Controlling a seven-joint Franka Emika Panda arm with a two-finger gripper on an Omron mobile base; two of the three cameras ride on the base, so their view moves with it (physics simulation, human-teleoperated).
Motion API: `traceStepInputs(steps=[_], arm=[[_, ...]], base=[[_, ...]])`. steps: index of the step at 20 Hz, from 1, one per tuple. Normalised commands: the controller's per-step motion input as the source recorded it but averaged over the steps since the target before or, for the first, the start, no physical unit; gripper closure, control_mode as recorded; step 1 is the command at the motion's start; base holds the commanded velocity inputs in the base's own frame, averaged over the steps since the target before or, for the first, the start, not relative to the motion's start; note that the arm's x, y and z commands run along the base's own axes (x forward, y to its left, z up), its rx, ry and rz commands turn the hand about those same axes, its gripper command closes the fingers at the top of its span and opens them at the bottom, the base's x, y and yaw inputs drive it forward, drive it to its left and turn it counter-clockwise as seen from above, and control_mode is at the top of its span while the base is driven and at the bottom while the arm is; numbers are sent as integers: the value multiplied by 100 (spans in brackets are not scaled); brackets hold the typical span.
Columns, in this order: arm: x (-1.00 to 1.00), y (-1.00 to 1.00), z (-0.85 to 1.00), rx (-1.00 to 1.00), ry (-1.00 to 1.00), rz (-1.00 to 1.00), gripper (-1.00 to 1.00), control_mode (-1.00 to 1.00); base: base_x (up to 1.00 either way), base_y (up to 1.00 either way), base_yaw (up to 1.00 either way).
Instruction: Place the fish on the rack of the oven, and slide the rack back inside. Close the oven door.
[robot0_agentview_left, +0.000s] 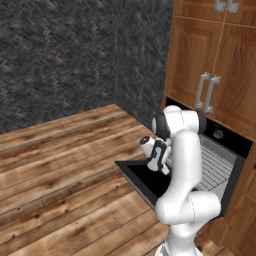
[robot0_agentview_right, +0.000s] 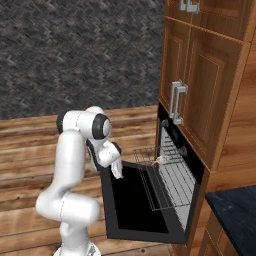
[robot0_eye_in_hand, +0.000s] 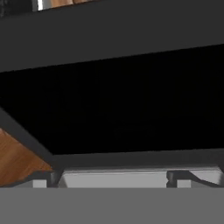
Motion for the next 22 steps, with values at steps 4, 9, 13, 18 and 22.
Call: traceStepInputs(steps=[4,9,13,18,22], arm=[[67,-52,-52,0,7,4,-100,-100],[50,-40,-86,-2,4,3,-100,-100],[34,-52,-71,-3,1,1,-100,-100],[21,-94,-17,0,0,0,-100,-100],[20,-100,0,0,0,0,-100,-100]], base=[[0,0,0],[0,0,0],[0,0,0],[0,0,0],[0,0,0]])
